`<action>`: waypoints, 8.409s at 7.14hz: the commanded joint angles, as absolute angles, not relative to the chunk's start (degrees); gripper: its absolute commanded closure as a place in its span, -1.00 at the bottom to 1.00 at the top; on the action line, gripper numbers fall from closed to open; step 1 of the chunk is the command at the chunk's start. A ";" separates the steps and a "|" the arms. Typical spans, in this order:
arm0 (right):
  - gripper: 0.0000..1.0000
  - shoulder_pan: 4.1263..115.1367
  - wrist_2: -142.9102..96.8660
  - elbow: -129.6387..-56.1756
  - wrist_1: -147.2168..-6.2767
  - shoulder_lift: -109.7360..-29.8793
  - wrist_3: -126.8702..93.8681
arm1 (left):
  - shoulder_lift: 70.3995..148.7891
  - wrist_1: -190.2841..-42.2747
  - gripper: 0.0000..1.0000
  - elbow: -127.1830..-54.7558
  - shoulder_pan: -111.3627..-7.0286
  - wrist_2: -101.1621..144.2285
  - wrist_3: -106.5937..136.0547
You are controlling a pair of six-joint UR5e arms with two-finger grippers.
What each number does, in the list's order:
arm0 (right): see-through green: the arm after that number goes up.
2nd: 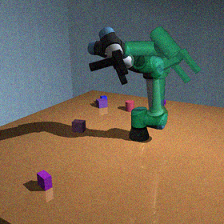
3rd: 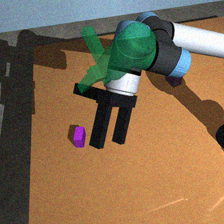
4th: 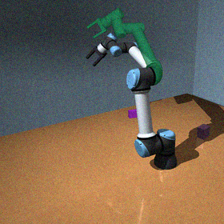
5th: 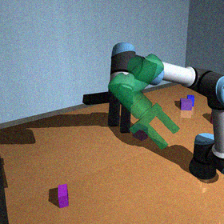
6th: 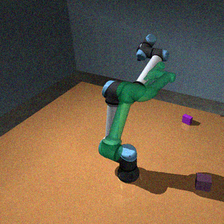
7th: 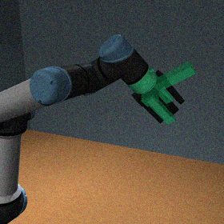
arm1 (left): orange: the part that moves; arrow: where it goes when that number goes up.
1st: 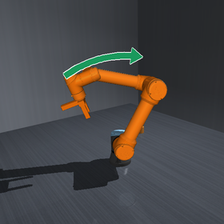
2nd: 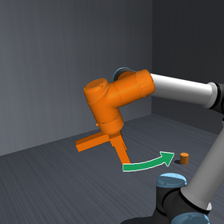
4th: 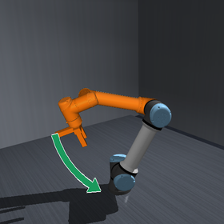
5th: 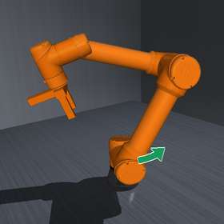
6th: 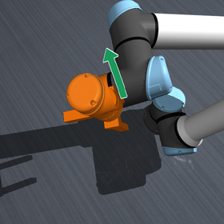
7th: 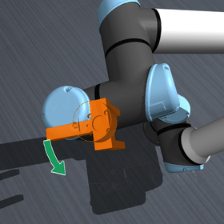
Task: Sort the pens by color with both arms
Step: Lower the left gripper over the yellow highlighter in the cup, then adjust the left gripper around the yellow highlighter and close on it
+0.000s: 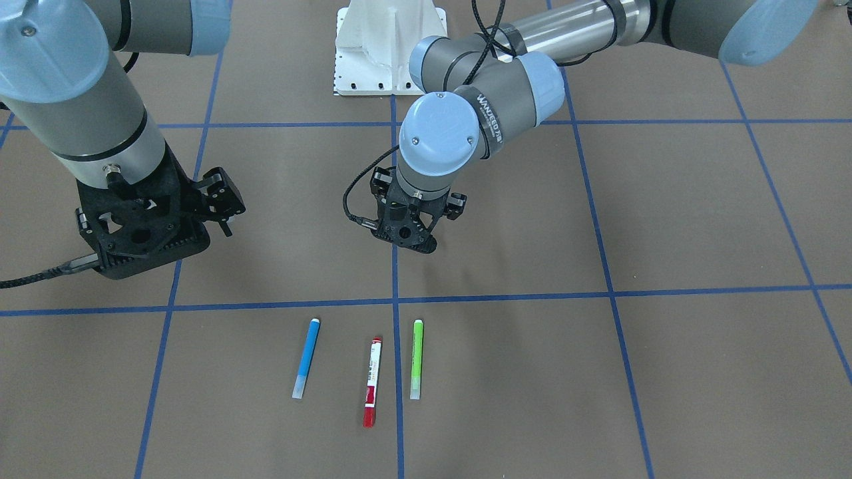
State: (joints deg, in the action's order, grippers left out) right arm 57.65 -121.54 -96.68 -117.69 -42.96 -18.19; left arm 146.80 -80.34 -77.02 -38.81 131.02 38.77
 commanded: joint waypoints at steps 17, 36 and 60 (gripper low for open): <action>-1.00 57.30 -121.11 -96.06 -117.51 -43.15 -18.19 | 143.96 -79.63 0.15 -80.51 -36.30 130.96 39.73; -1.00 57.04 -121.11 -95.98 -117.33 -43.07 -18.37 | 144.05 -82.60 -0.02 -80.86 -36.47 130.34 42.16; -1.00 56.87 -121.03 -95.98 -117.25 -43.15 -18.37 | 143.61 -83.94 0.18 -80.77 -36.21 127.71 44.38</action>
